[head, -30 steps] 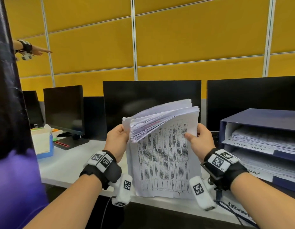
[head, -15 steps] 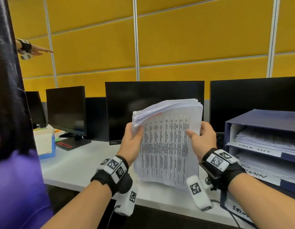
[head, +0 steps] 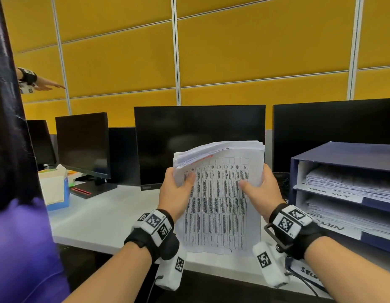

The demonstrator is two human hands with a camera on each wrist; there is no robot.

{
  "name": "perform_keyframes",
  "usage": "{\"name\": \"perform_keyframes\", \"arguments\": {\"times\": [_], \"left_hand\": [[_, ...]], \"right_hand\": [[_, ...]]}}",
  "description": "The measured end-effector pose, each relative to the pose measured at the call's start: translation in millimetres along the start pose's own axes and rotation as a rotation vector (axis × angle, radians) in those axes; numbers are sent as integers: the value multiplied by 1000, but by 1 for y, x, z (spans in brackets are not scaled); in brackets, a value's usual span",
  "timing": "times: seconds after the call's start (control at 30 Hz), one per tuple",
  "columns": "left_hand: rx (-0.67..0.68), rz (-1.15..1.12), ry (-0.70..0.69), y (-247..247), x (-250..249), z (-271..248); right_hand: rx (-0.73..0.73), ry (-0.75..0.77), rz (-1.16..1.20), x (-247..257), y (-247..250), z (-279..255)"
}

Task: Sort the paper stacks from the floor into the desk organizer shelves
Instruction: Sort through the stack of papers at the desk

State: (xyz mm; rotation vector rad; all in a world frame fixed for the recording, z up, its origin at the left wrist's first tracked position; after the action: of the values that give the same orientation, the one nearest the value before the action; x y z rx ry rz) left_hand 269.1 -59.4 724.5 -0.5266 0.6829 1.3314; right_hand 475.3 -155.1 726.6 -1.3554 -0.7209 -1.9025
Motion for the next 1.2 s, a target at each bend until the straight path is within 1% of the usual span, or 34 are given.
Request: {"name": "perform_keyframes", "arguments": {"times": [0.17, 0.2, 0.33, 0.4, 0.47, 0.53, 0.6, 0.7, 0.77, 0.83, 0.9, 1.0, 1.1, 1.2], "left_hand": [[-14, -77, 101, 2, 9, 0], [-29, -75, 94, 0, 7, -1], [-82, 24, -48, -9, -7, -8], [-62, 47, -38, -12, -5, -11], [-10, 85, 24, -13, 3, -18], [44, 123, 18, -14, 6, -24], [35, 130, -76, -11, 1, -23], [-60, 158, -245, -1, -18, -11], [-107, 265, -390, 6, -35, -4], [-124, 416, -573, 12, -48, -1], [-126, 551, -682, 17, -50, 1], [-158, 644, -721, 25, -41, 4], [-183, 670, -721, 30, -39, 2], [-172, 661, -708, 29, -44, 0]], "right_hand": [[-30, 2, 20, -4, -2, -4], [-42, 5, 26, -3, -4, -5], [-99, 90, -10, 7, -14, -8], [-99, 89, -46, 5, -18, -7], [-97, 40, -92, -4, -19, -7], [-99, -5, -127, -12, -14, -7], [-93, -37, -151, -16, -10, -6], [-96, -56, -177, -18, -8, -1], [-87, -63, -174, -18, -9, 1], [-66, -61, -167, -17, -10, 2], [-54, -64, -163, -17, -9, 3], [-45, -77, -160, -19, -8, 6], [-42, -92, -163, -21, -8, 9], [-47, -99, -163, -23, -8, 11]]}}
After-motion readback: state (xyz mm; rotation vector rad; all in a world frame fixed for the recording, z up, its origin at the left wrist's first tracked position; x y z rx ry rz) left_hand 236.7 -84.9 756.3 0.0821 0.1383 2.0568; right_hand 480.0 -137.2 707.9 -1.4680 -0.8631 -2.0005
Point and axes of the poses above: each hand's wrist, its own z-axis towards the middle knuckle, its own y-axis out of the back of the hand, x = y × z, the point moved 5 cm from there along z, towards the middle knuckle, and after that the axes turned 13 degrees about -y, right-handed, at the moved point
